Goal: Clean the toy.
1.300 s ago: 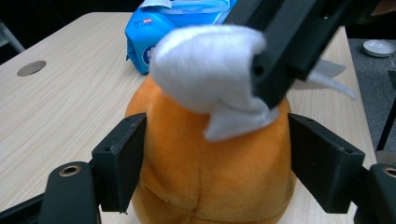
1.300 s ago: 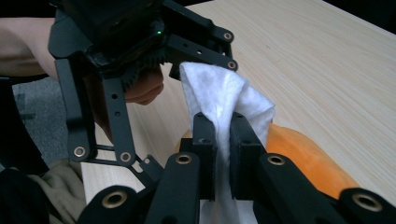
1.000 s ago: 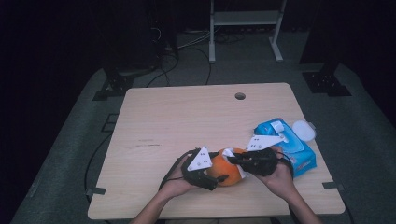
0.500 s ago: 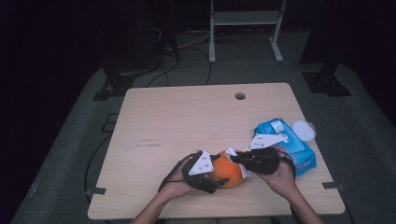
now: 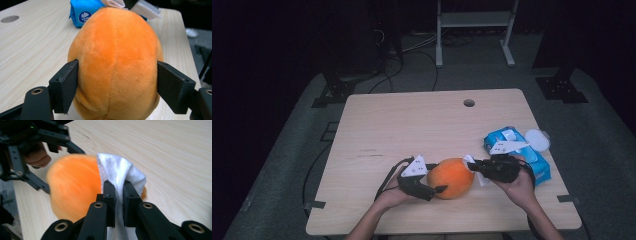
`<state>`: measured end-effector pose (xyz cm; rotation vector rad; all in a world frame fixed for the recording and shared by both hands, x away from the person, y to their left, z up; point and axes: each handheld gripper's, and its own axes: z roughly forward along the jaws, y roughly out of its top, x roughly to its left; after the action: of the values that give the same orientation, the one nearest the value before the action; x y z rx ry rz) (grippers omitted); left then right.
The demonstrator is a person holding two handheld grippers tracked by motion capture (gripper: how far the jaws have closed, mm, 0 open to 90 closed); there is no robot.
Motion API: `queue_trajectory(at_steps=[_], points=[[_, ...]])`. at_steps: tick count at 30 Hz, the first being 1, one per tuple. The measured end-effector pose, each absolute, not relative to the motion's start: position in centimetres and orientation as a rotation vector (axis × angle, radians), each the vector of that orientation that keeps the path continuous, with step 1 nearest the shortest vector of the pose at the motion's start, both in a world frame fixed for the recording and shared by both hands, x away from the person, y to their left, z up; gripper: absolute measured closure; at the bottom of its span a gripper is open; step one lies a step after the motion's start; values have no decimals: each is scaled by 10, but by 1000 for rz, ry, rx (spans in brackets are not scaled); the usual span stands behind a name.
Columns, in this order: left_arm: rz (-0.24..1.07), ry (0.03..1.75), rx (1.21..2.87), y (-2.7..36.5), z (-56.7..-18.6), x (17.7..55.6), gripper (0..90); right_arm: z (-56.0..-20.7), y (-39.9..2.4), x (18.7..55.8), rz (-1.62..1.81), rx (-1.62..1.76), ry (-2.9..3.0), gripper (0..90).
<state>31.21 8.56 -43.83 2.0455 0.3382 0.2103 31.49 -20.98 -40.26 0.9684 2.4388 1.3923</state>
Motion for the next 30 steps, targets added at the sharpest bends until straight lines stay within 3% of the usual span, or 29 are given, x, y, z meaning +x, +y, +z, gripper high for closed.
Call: queue_trajectory(at_steps=[8, 17, 30], points=[[206, 328, 2067, 89, -439, 313, 235, -388, -180, 302, 1414, 820, 2465, 821], [173, 335, 2066, 97, -443, 317, 235, -410, -210, 321, 1399, 985, 2434, 820], [173, 341, 2074, 105, -446, 319, 223, -410, -211, 319, 1502, 1005, 2468, 820]])
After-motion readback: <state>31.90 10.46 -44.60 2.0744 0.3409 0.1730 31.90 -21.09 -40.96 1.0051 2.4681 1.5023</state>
